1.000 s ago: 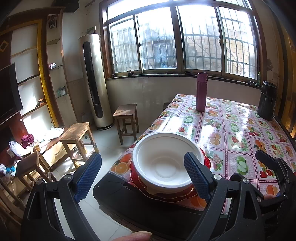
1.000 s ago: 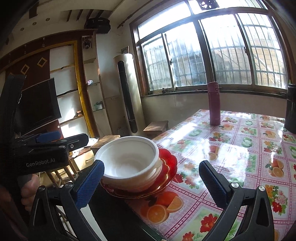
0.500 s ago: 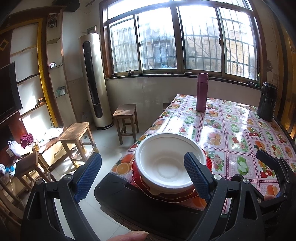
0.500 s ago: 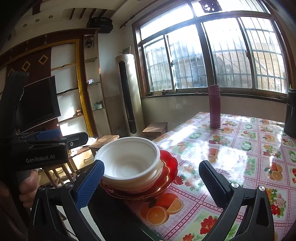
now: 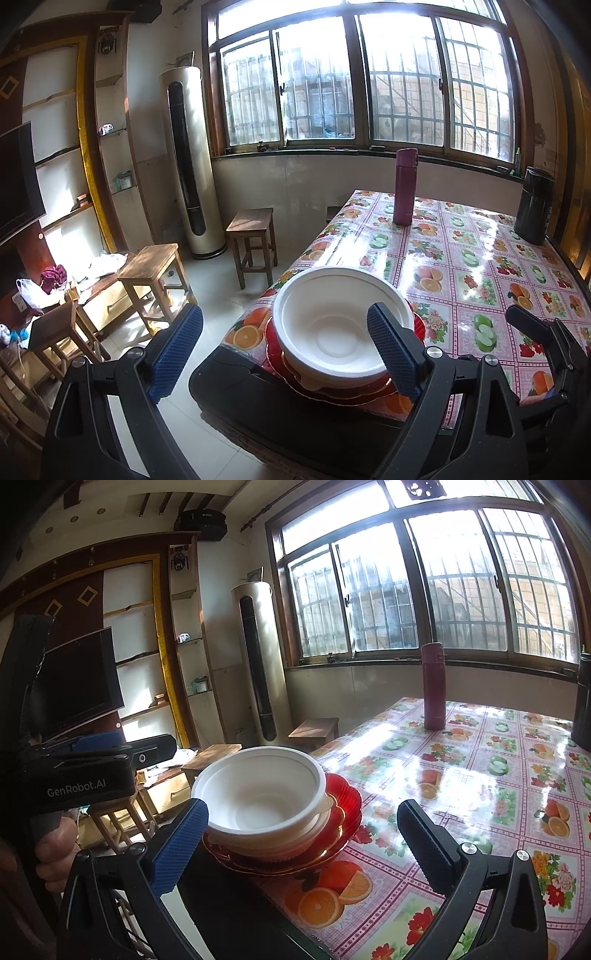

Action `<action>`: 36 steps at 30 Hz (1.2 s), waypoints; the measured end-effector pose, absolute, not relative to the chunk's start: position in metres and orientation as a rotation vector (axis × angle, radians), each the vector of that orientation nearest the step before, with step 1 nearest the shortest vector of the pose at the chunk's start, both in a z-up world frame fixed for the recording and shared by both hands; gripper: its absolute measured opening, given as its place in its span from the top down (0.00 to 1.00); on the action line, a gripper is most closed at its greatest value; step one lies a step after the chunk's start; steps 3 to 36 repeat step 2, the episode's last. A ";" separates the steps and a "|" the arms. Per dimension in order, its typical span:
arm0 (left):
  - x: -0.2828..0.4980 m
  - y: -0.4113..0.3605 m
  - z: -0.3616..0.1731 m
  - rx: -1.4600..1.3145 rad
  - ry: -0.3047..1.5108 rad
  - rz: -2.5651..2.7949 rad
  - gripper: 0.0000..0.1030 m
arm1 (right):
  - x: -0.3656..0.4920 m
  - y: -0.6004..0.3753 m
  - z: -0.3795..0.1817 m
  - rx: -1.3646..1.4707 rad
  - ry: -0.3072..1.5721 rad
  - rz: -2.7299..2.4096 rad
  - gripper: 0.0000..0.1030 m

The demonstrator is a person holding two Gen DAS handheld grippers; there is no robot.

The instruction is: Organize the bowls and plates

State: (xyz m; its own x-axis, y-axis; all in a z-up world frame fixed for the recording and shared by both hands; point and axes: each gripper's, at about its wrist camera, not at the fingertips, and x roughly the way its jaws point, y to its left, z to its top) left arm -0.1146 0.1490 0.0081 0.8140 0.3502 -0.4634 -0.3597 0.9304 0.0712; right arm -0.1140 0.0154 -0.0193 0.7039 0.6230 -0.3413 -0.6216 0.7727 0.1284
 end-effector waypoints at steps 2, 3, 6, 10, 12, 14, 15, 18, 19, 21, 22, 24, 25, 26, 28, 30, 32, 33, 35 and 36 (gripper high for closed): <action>-0.113 0.149 0.008 -0.010 0.496 0.374 0.11 | -0.113 0.016 -0.020 -0.001 0.385 0.690 0.00; -0.113 0.149 0.008 -0.010 0.496 0.374 0.11 | -0.113 0.016 -0.020 -0.001 0.385 0.690 0.00; -0.113 0.149 0.008 -0.010 0.496 0.374 0.11 | -0.113 0.016 -0.020 -0.001 0.385 0.690 0.00; -0.113 0.149 0.008 -0.010 0.496 0.374 0.11 | -0.113 0.016 -0.020 -0.001 0.385 0.690 0.00; -0.113 0.149 0.008 -0.010 0.496 0.374 0.11 | -0.113 0.016 -0.020 -0.001 0.385 0.690 0.00; -0.113 0.149 0.008 -0.010 0.496 0.374 0.11 | -0.113 0.016 -0.020 -0.001 0.385 0.690 0.00; -0.113 0.149 0.008 -0.010 0.496 0.374 0.11 | -0.113 0.016 -0.020 -0.001 0.385 0.690 0.00; -0.113 0.149 0.008 -0.010 0.496 0.374 0.11 | -0.113 0.016 -0.020 -0.001 0.385 0.690 0.00; -0.113 0.149 0.008 -0.010 0.496 0.374 0.11 | -0.113 0.016 -0.020 -0.001 0.385 0.690 0.00; -0.113 0.149 0.008 -0.010 0.496 0.374 0.11 | -0.113 0.016 -0.020 -0.001 0.385 0.690 0.00; -0.113 0.149 0.008 -0.010 0.496 0.374 0.11 | -0.113 0.016 -0.020 -0.001 0.385 0.690 0.00; -0.113 0.149 0.008 -0.010 0.496 0.374 0.11 | -0.113 0.016 -0.020 -0.001 0.385 0.690 0.00; -0.113 0.149 0.008 -0.010 0.496 0.374 0.11 | -0.113 0.016 -0.020 -0.001 0.385 0.690 0.00; -0.113 0.149 0.008 -0.010 0.496 0.374 0.11 | -0.113 0.016 -0.020 -0.001 0.385 0.690 0.00; -0.113 0.149 0.008 -0.010 0.496 0.374 0.11 | -0.113 0.016 -0.020 -0.001 0.385 0.690 0.00; -0.113 0.149 0.008 -0.010 0.496 0.374 0.11 | -0.113 0.016 -0.020 -0.001 0.385 0.690 0.00; -0.113 0.149 0.008 -0.010 0.496 0.374 0.11 | -0.113 0.016 -0.020 -0.001 0.385 0.690 0.00; -0.113 0.149 0.008 -0.010 0.496 0.374 0.11 | -0.113 0.016 -0.020 -0.001 0.385 0.690 0.00; -0.113 0.149 0.008 -0.010 0.496 0.374 0.11 | -0.113 0.016 -0.020 -0.001 0.385 0.690 0.00; -0.113 0.149 0.008 -0.010 0.496 0.374 0.11 | -0.113 0.016 -0.020 -0.001 0.385 0.690 0.00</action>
